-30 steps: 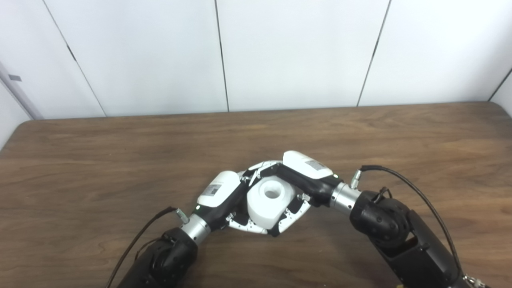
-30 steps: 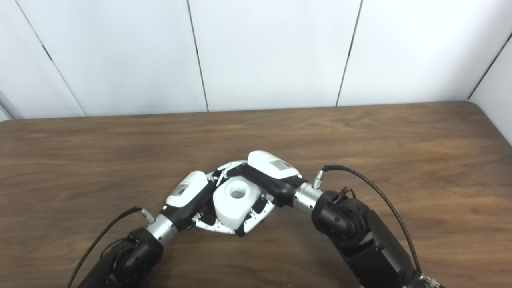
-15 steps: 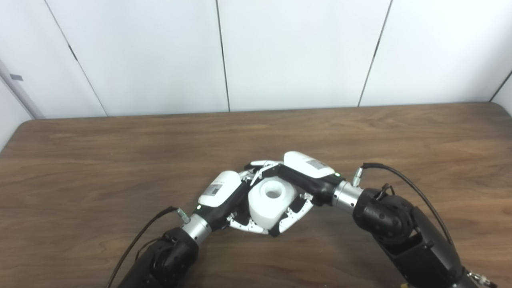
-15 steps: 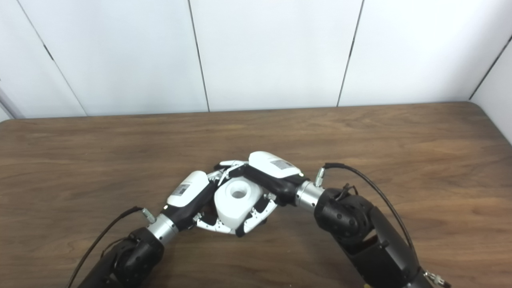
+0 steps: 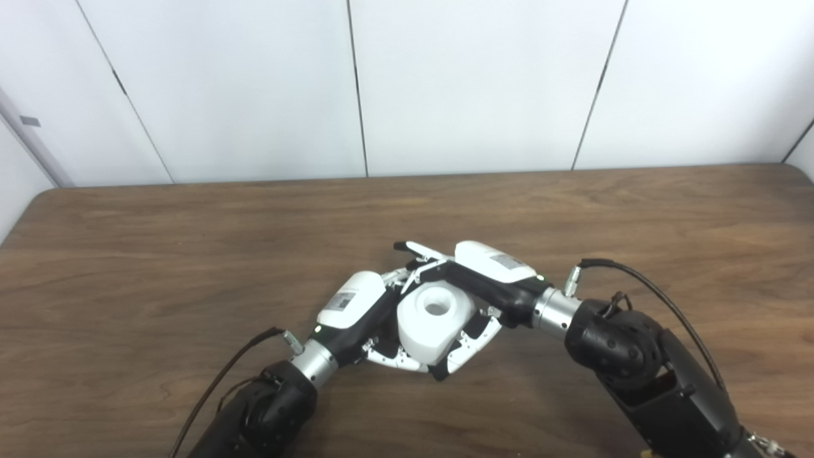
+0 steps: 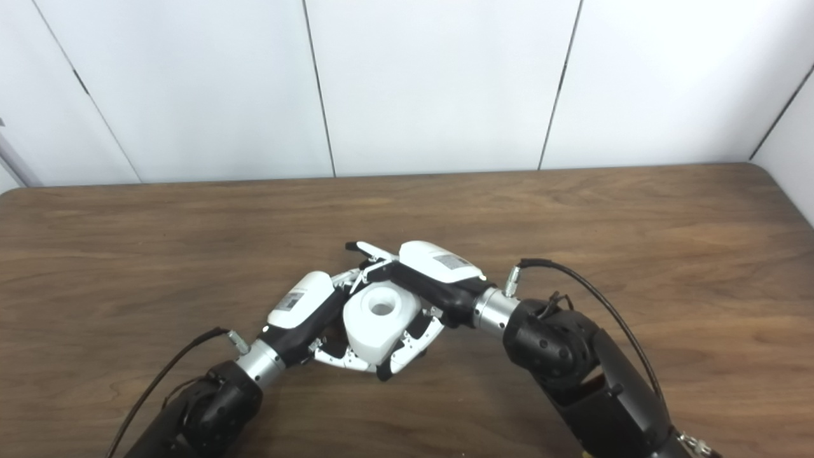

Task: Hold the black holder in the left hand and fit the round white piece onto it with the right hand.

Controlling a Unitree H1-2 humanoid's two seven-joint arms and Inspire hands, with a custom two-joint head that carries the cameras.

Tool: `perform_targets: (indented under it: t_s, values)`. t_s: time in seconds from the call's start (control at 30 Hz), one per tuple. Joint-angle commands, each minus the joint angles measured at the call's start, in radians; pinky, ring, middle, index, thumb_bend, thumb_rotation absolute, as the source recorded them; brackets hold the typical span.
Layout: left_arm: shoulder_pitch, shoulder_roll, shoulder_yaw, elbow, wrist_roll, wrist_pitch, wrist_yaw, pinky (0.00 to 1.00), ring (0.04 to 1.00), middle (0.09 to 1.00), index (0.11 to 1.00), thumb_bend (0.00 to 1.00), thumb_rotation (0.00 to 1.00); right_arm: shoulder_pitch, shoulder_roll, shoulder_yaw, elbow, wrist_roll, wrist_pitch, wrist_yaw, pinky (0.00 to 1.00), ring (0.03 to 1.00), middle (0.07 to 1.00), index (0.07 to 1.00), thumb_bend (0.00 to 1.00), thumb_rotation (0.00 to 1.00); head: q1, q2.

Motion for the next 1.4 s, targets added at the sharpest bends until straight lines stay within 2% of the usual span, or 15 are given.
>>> perform_targets:
  t_s: [0.0,0.47,1.13,1.37]
  values:
    - [0.040,0.014,-0.023,0.044,0.011,0.044,-0.065,0.82,0.895,0.875,0.480,0.52,0.05,-0.001,-0.020,-0.001,-0.014,-0.003,0.011,0.026,0.70,0.885,0.999,1.000,0.96,0.27,0.000,0.002]
    - [0.039,0.015,-0.023,0.042,0.009,0.051,-0.071,0.82,0.898,0.877,0.480,0.52,0.05,-0.010,-0.016,-0.021,-0.016,0.015,0.000,0.028,0.76,0.925,1.000,1.000,0.97,0.27,-0.002,0.004]
    - [0.035,0.019,-0.026,0.047,0.015,0.046,-0.069,0.81,0.893,0.875,0.480,0.52,0.05,-0.035,-0.010,-0.071,-0.044,0.037,0.004,0.038,0.69,0.890,1.000,1.000,1.00,0.30,-0.001,0.007]
    - [0.035,0.020,-0.026,0.046,0.011,0.049,-0.074,0.82,0.895,0.878,0.480,0.52,0.05,-0.030,-0.004,-0.073,-0.042,0.050,0.003,0.043,0.70,0.898,1.000,1.000,1.00,0.29,-0.002,0.007]
